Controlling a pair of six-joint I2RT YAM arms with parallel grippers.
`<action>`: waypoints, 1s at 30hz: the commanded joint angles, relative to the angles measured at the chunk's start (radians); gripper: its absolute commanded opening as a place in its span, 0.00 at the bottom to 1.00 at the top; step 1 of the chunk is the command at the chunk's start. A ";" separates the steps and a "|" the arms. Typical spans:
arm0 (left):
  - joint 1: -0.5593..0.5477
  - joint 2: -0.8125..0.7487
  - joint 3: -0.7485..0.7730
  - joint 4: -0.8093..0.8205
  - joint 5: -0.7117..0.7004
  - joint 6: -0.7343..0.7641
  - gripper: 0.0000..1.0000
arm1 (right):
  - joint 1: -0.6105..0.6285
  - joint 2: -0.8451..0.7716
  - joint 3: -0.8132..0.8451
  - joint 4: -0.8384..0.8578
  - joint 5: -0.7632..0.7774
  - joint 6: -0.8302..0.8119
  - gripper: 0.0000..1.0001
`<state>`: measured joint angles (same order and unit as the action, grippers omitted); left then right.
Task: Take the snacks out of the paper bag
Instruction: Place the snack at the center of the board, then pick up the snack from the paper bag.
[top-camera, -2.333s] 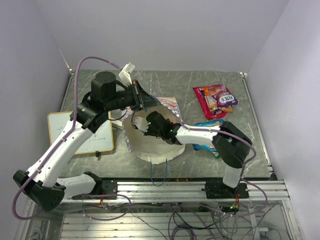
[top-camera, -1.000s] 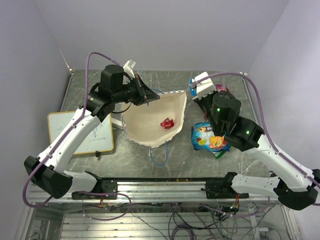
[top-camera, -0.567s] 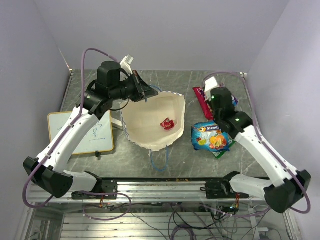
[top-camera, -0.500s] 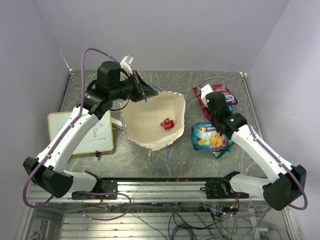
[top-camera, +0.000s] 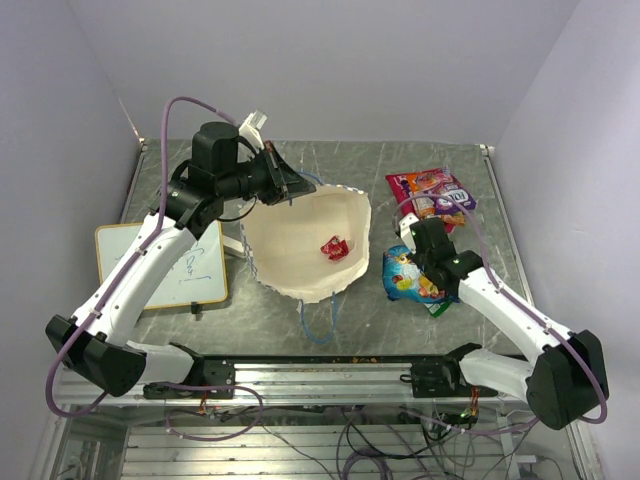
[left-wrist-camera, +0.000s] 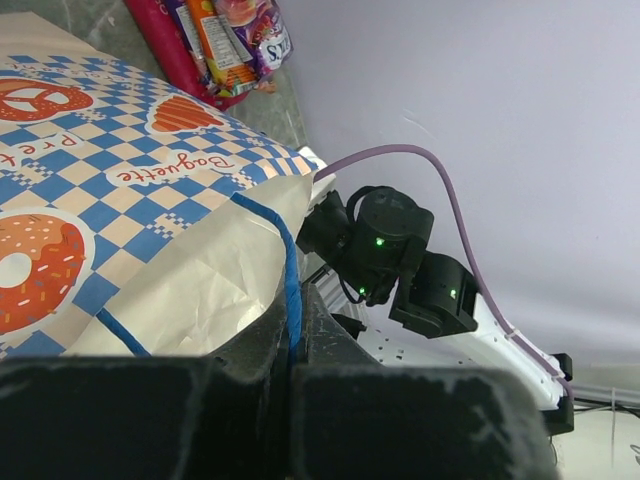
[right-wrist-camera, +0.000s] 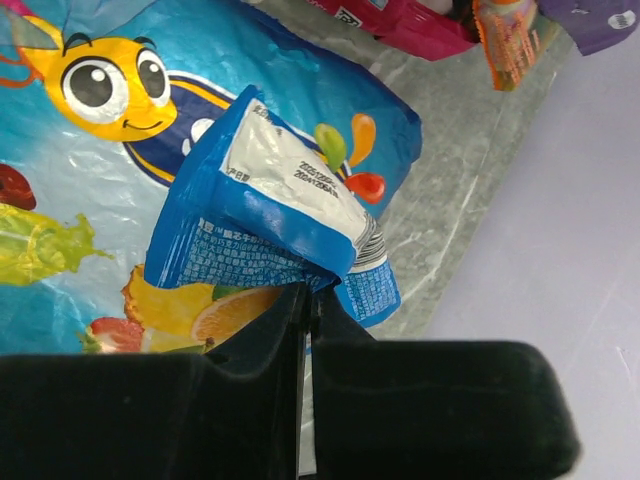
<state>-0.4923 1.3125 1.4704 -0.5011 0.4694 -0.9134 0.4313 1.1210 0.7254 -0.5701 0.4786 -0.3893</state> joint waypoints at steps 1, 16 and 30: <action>0.008 -0.014 -0.005 0.029 0.046 0.008 0.07 | -0.005 -0.033 -0.056 0.062 -0.047 -0.011 0.00; 0.006 0.001 -0.027 0.134 0.199 0.010 0.07 | -0.003 -0.097 0.265 -0.232 -0.302 -0.078 0.66; -0.108 -0.011 -0.060 0.198 0.170 -0.029 0.07 | 0.035 -0.240 0.428 -0.094 -1.217 -0.320 0.47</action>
<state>-0.5777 1.3128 1.4143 -0.3622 0.6510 -0.9245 0.4408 0.8658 1.1774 -0.7429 -0.3824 -0.6540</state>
